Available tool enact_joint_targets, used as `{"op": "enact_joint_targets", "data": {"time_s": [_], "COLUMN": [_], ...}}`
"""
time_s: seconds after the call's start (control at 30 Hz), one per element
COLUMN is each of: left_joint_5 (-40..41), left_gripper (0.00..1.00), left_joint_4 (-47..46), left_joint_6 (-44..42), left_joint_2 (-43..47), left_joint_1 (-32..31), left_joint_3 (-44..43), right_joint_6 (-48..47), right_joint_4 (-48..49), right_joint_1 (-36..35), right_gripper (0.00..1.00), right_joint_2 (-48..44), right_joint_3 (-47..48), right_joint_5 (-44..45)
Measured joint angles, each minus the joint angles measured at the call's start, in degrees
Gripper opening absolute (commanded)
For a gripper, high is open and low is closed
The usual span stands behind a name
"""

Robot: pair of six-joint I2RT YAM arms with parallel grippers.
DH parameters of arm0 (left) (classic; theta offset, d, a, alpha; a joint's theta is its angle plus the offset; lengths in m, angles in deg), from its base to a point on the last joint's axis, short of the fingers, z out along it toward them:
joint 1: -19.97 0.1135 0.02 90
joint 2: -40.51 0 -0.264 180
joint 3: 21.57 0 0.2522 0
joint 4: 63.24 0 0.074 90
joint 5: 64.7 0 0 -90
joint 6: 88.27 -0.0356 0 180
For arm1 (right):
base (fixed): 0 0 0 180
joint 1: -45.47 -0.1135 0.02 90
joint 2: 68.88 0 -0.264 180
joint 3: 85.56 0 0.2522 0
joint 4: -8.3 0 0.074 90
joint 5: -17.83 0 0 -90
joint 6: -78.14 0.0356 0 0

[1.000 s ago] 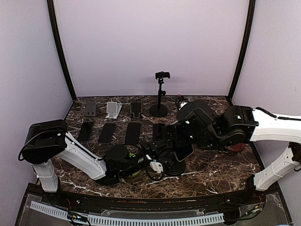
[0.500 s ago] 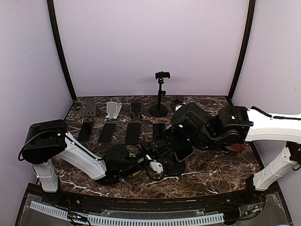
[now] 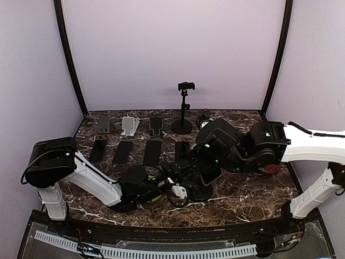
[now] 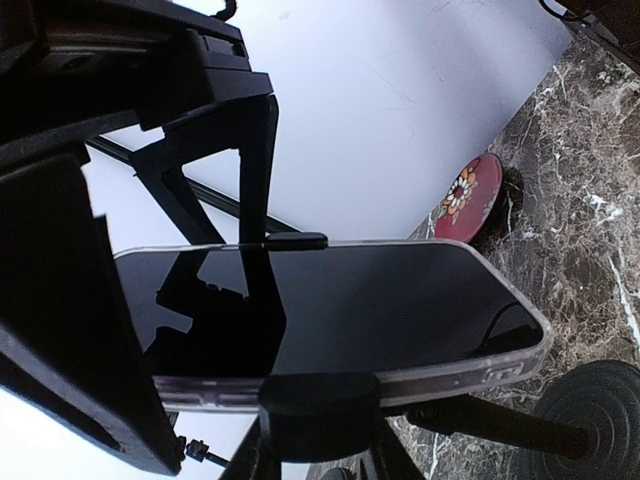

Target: Remove the phone from the phone stand

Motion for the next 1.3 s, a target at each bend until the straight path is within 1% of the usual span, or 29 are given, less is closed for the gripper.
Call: {"op": "enact_joint_targets", "data": {"time_s": [0.13,0.33,0.47,0.5,0.57,0.6,0.63,0.7,0.8,0.93,1.0,1.3], "left_joint_5": [0.2,0.0,-0.7,-0.7,-0.8,-0.9,-0.9,-0.9,-1.3,-2.0,-1.9,0.2], "left_gripper": [0.00,0.00,0.00,0.07,0.30,0.38,0.44,0.48,0.48,0.45,0.44,0.42], "left_joint_4": [0.1,0.9,0.9,0.9,0.9,0.9,0.7,0.6,1.1,2.1,2.1,2.5], "left_joint_6": [-0.1,-0.8,-1.0,-1.1,-1.3,-1.4,-1.7,-2.3,-2.5,-2.8,-2.9,-4.9], "left_joint_2": [0.0,0.0,0.1,0.2,0.5,0.6,0.8,0.9,1.0,1.0,1.1,1.2], "left_joint_1": [0.1,0.1,0.1,0.1,0.1,0.1,0.0,0.0,-0.3,-0.7,-0.7,-1.8], "left_joint_3": [0.0,0.0,0.0,0.0,0.0,0.1,0.1,0.2,0.2,0.2,0.2,-0.6], "right_joint_6": [-0.6,-1.6,-2.6,-2.8,-3.0,-3.1,-3.1,-3.1,-3.1,-3.1,-3.1,-2.7], "right_joint_4": [-0.2,-0.2,0.0,-0.1,-0.2,-0.2,-0.1,0.2,0.8,1.5,1.7,2.2], "right_joint_1": [-0.2,-0.2,-0.2,-0.2,-0.2,-0.1,-0.1,-0.1,-0.1,-0.1,-0.1,-0.1], "right_gripper": [0.77,0.65,0.62,0.62,0.62,0.62,0.61,0.60,0.60,0.57,0.57,0.53], "right_joint_2": [-0.1,-0.3,-1.4,-1.8,-2.3,-2.5,-2.6,-2.6,-2.6,-2.6,-2.6,-2.9], "right_joint_3": [0.0,-0.1,-0.9,-1.0,-1.3,-1.4,-1.6,-1.7,-1.9,-2.3,-2.4,-2.8], "right_joint_5": [0.4,0.8,0.3,0.2,-0.2,-0.3,-0.4,-0.5,-0.5,-0.4,-0.4,-0.3]}}
